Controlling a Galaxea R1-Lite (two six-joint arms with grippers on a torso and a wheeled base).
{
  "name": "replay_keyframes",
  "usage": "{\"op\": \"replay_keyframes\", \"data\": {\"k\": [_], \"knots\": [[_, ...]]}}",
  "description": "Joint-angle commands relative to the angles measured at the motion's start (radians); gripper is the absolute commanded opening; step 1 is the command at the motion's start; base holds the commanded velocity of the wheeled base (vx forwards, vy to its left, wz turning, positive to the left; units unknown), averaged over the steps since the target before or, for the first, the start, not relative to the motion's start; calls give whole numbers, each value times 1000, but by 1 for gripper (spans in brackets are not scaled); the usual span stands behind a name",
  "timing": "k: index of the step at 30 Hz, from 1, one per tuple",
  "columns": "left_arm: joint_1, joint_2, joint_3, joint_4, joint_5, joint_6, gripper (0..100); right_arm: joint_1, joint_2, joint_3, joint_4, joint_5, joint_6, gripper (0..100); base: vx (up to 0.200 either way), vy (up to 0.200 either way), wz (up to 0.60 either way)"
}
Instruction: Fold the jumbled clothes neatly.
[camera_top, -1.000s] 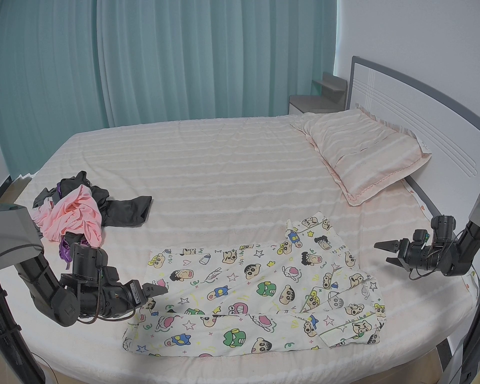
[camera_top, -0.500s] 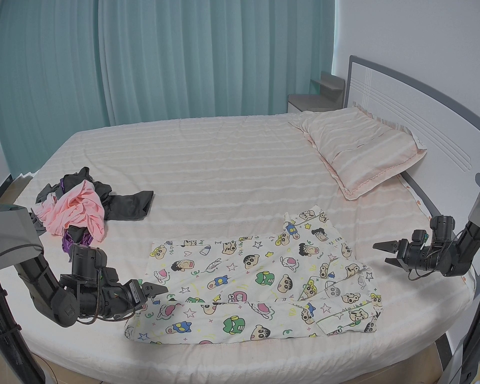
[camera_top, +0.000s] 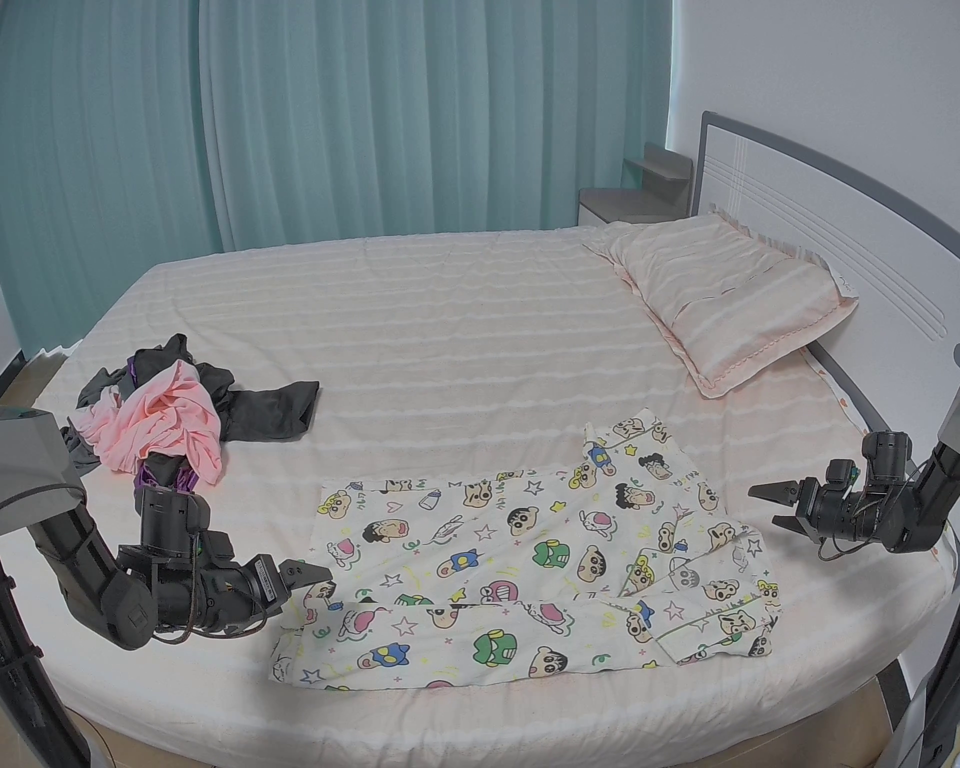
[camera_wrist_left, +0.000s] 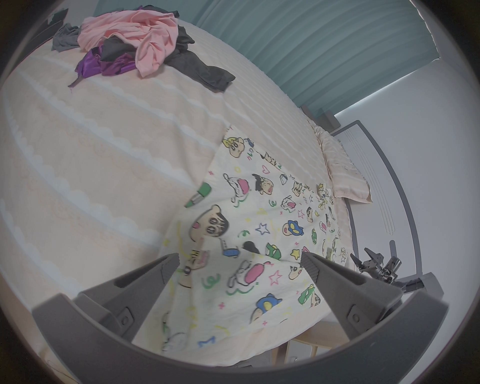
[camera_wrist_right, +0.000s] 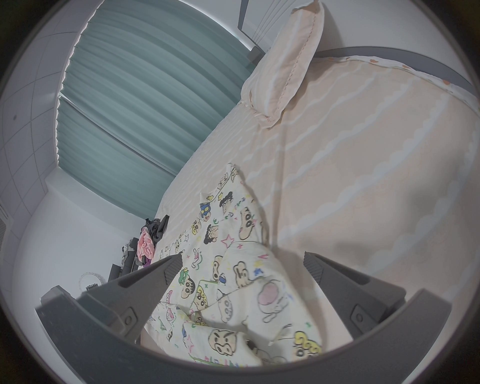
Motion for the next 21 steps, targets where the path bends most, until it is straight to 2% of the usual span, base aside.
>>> {"op": "replay_keyframes", "data": {"k": [1, 4, 5, 10, 17, 21], "knots": [[-13, 5, 8, 0, -1, 9, 100, 1, 0, 0, 0, 2, -1, 100, 0, 0, 0], [-39, 14, 10, 0, -1, 31, 100, 1, 1, 0, 0, 2, -1, 100, 0, 0, 0], [-70, 39, 7, -8, 0, 65, 100, 1, 1, 0, 0, 0, -3, 100, 0, 0, 0], [-143, 78, 2, -65, 2, 95, 100, 1, 1, 2, 0, 2, -3, 100, 0, 0, 0], [-171, 163, -9, -120, 12, 101, 100, 1, 0, 2, 0, 2, 0, 100, 0, 0, 0], [-168, 183, -6, -131, 16, 144, 100, 1, 0, 2, 0, 2, 0, 100, 0, 0, 0]]}}
